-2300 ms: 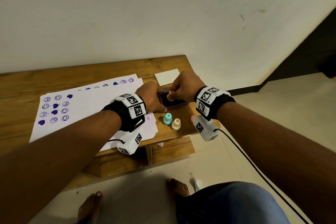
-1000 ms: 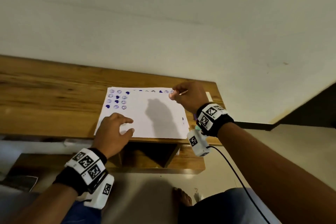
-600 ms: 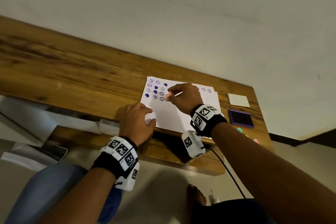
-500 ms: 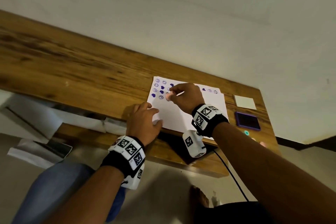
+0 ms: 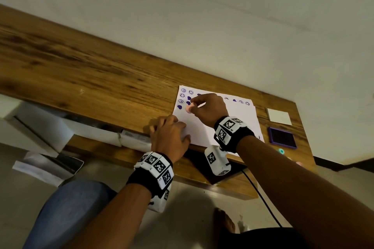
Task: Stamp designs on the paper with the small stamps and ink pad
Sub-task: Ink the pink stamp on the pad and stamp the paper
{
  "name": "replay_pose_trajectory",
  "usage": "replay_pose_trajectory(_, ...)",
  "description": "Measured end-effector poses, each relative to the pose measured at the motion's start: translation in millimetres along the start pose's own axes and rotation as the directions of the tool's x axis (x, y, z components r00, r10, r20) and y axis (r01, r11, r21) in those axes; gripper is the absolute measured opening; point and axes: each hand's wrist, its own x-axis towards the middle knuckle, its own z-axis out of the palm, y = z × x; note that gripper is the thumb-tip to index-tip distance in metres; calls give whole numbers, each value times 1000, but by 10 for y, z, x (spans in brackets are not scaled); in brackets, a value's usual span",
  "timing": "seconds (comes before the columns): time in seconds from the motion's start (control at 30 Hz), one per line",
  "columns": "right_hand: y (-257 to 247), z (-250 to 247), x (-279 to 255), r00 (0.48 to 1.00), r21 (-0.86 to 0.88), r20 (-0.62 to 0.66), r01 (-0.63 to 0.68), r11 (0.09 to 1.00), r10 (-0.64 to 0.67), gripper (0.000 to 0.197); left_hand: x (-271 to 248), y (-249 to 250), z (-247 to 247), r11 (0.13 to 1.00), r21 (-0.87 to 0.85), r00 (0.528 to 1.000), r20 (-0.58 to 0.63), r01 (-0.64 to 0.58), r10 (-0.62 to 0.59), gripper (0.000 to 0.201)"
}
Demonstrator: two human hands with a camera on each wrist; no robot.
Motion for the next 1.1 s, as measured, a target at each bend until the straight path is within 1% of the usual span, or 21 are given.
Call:
replay_pose_trajectory(0.1,-20,22,15,1000,-32,24,-5,999,6,23,12,9,-7,1000,-3,1000,8,11,-11,41)
replay_pose_trajectory(0.3,-79,102,78,998,-83,68,6,997,0,33,8,23,17,1000,7,1000,2,13,-13,40)
replay_pose_trajectory(0.37,-105,149,101,997,-106,80,20,994,-11,30,18,14,13,1000,8,1000,5,15,-15,40)
replay_pose_trajectory(0.5,-128,215,126,997,-124,64,38,992,-30,24,35,12,10,1000,2,1000,6,19,-19,39)
replay_pose_trajectory(0.77,-156,282,147,996,-156,72,67,985,-56,22,68,7,2,1000,-4,1000,8,27,-27,40)
replay_pose_trajectory(0.9,-229,251,211,990,-194,135,73,978,-47,19,79,-2,-3,999,-14,999,13,35,-35,40)
replay_pose_trajectory(1.1,-367,214,263,979,-279,200,97,955,-41,20,56,-1,-4,999,12,999,21,37,-38,40)
